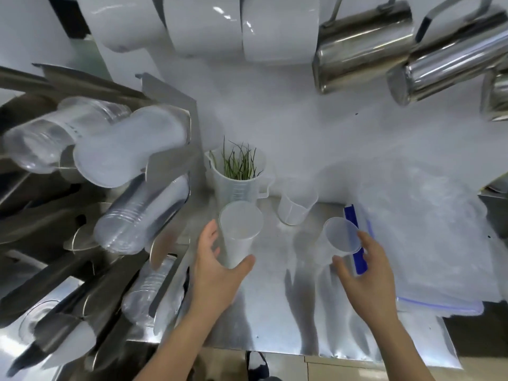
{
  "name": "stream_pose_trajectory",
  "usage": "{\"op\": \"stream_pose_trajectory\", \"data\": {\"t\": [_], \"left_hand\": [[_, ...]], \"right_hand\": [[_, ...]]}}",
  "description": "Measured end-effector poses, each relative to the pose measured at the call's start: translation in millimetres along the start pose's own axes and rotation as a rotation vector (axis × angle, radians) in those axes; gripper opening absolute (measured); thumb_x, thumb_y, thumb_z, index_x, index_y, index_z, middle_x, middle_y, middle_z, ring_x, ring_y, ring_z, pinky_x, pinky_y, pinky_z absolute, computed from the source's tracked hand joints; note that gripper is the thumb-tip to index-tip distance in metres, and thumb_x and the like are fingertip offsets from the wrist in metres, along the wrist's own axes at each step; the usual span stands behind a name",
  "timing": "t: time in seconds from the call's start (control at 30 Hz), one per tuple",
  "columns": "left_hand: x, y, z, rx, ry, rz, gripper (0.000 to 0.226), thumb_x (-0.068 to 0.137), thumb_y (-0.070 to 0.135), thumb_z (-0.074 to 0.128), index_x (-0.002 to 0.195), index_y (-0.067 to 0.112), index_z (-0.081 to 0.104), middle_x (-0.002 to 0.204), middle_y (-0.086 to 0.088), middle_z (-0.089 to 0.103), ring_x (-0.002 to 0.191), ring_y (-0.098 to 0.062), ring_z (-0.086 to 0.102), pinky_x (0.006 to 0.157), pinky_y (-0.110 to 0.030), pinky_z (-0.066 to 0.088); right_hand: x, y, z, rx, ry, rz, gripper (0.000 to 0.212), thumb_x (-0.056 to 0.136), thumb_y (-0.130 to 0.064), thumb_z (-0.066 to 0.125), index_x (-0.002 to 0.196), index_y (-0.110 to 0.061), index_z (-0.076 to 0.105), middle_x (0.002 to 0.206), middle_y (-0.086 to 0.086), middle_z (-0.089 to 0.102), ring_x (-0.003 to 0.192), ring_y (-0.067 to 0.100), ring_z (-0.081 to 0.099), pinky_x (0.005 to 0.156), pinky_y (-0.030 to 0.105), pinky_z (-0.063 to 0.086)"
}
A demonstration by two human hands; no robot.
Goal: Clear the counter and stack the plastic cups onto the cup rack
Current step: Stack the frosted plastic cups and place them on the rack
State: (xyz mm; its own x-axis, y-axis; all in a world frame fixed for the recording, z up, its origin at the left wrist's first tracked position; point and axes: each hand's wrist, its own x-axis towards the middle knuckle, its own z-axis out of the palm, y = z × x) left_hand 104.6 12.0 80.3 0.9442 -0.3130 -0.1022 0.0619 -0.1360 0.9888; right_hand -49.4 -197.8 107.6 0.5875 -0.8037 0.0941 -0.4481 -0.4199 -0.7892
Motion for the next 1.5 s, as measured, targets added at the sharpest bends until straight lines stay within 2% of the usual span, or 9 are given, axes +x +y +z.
{"op": "stream_pose_trajectory", "data": {"t": [0.13,0.27,0.37,0.5,0.6,0.73,0.93,1.17,1.5], "left_hand": [[16,-5,13,0.061,0.009,-0.008,0.102,0.048,0.038,0.091,0.136,0.043,0.039,0.137,0.023,0.051,0.127,0.0,0.049,0.097,-0.015,0.035],[29,-5,25,0.123,0.044,-0.01,0.106,0.046,0.036,0.093,0.137,0.042,0.04,0.136,0.012,0.055,0.123,-0.013,0.056,0.1,-0.036,0.051],[35,-4,31,0.119,0.099,0.004,0.1,0.046,0.036,0.093,0.132,0.04,0.044,0.129,0.013,0.059,0.118,-0.011,0.059,0.099,-0.042,0.054],[40,-5,35,0.085,0.171,-0.011,0.086,0.047,0.035,0.094,0.119,0.049,0.049,0.12,0.018,0.063,0.112,-0.008,0.062,0.094,-0.042,0.057],[42,-6,37,0.074,0.198,-0.004,0.081,0.045,0.038,0.094,0.111,0.055,0.05,0.119,0.018,0.064,0.11,-0.007,0.063,0.093,-0.039,0.057],[42,-10,37,0.056,0.192,0.008,0.089,0.044,0.037,0.095,0.122,0.037,0.052,0.122,0.005,0.064,0.113,-0.017,0.064,0.095,-0.049,0.056],[31,-12,31,0.058,0.203,0.042,0.079,0.046,0.038,0.094,0.11,0.054,0.052,0.112,0.028,0.064,0.106,-0.001,0.064,0.089,-0.031,0.057],[13,-14,17,0.017,0.174,0.085,0.074,0.052,0.036,0.093,0.116,0.045,0.058,0.114,0.015,0.07,0.104,-0.011,0.069,0.088,-0.039,0.058],[-22,2,-15,-0.061,0.059,0.213,0.074,0.059,0.007,0.094,0.122,0.027,0.061,0.117,0.012,0.07,0.109,-0.01,0.067,0.084,-0.011,0.051]], "right_hand": [[25,15,4,-0.074,-0.068,-0.052,0.076,0.077,-0.014,0.08,0.142,-0.019,0.041,0.141,-0.004,0.047,0.128,0.014,0.044,0.099,0.026,0.035],[43,27,8,-0.161,-0.135,-0.063,0.094,0.073,-0.024,0.084,0.15,-0.02,0.03,0.158,0.0,0.03,0.132,0.002,0.028,0.083,-0.006,0.033],[55,35,10,-0.167,-0.187,-0.07,0.099,0.071,-0.025,0.085,0.152,-0.017,0.028,0.158,0.003,0.03,0.137,0.015,0.034,0.077,-0.014,0.026],[64,41,12,-0.138,-0.219,-0.07,0.099,0.073,-0.026,0.085,0.153,-0.018,0.026,0.159,0.0,0.029,0.141,0.019,0.033,0.082,-0.012,0.028],[67,43,13,-0.108,-0.24,-0.059,0.101,0.074,-0.029,0.083,0.154,-0.021,0.023,0.16,-0.006,0.026,0.146,0.016,0.027,0.108,0.018,0.026],[69,45,14,-0.101,-0.256,-0.036,0.103,0.074,-0.034,0.082,0.155,-0.025,0.019,0.161,-0.007,0.026,0.147,0.017,0.028,0.113,0.034,0.03],[65,38,15,-0.109,-0.232,-0.062,0.103,0.07,-0.035,0.085,0.153,-0.026,0.025,0.156,-0.005,0.036,0.142,0.019,0.035,0.105,0.03,0.033],[44,13,12,-0.046,-0.176,-0.188,0.098,0.066,-0.036,0.088,0.147,-0.03,0.032,0.149,-0.012,0.043,0.137,0.014,0.041,0.104,0.028,0.034],[-9,-43,0,-0.014,-0.055,-0.349,0.09,0.063,-0.028,0.089,0.138,-0.035,0.042,0.135,-0.031,0.046,0.126,0.007,0.048,0.1,0.026,0.038]]}}
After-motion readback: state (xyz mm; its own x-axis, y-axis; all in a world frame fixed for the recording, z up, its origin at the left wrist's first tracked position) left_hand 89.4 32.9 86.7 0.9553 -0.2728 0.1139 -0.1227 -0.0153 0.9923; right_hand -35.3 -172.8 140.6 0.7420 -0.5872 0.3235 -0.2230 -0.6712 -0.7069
